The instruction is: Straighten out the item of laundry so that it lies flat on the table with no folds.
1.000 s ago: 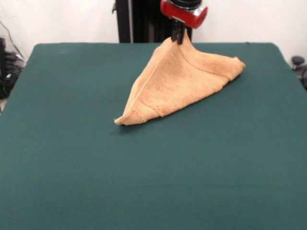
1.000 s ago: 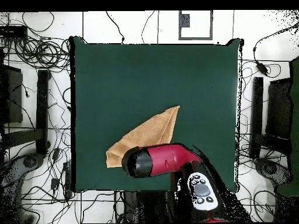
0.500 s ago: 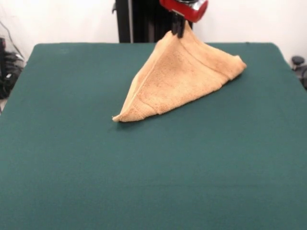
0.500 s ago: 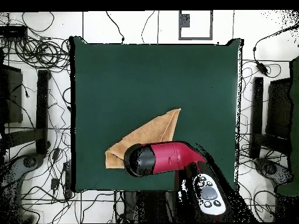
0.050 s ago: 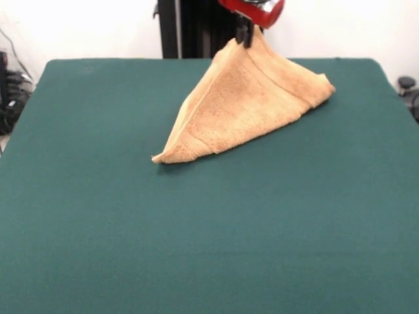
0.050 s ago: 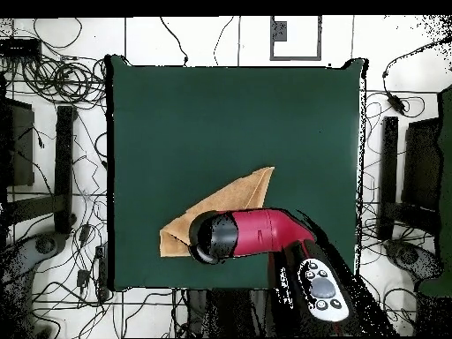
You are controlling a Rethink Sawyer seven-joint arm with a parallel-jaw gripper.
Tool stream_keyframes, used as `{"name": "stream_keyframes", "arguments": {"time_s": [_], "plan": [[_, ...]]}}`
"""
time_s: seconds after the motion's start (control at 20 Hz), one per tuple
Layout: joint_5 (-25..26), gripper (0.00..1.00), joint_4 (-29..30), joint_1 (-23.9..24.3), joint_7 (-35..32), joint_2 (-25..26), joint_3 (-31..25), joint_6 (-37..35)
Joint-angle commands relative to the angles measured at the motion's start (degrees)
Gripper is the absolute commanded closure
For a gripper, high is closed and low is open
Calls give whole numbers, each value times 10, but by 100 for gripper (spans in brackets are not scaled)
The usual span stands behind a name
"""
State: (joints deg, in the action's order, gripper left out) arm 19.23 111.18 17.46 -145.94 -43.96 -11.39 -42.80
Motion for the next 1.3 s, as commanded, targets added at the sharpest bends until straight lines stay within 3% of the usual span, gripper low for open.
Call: {"name": "stream_keyframes", "arguments": {"time_s": [0.05, 0.65, 1.0, 1.3], "plan": [[-32, 100, -47, 9, 87, 12, -74, -93], [-40, 100, -114, 22, 108, 35, -101, -199], [-26, 100, -186, 13, 94, 84, -103, -236], [-45, 100, -226, 13, 93, 103, -114, -278]]}}
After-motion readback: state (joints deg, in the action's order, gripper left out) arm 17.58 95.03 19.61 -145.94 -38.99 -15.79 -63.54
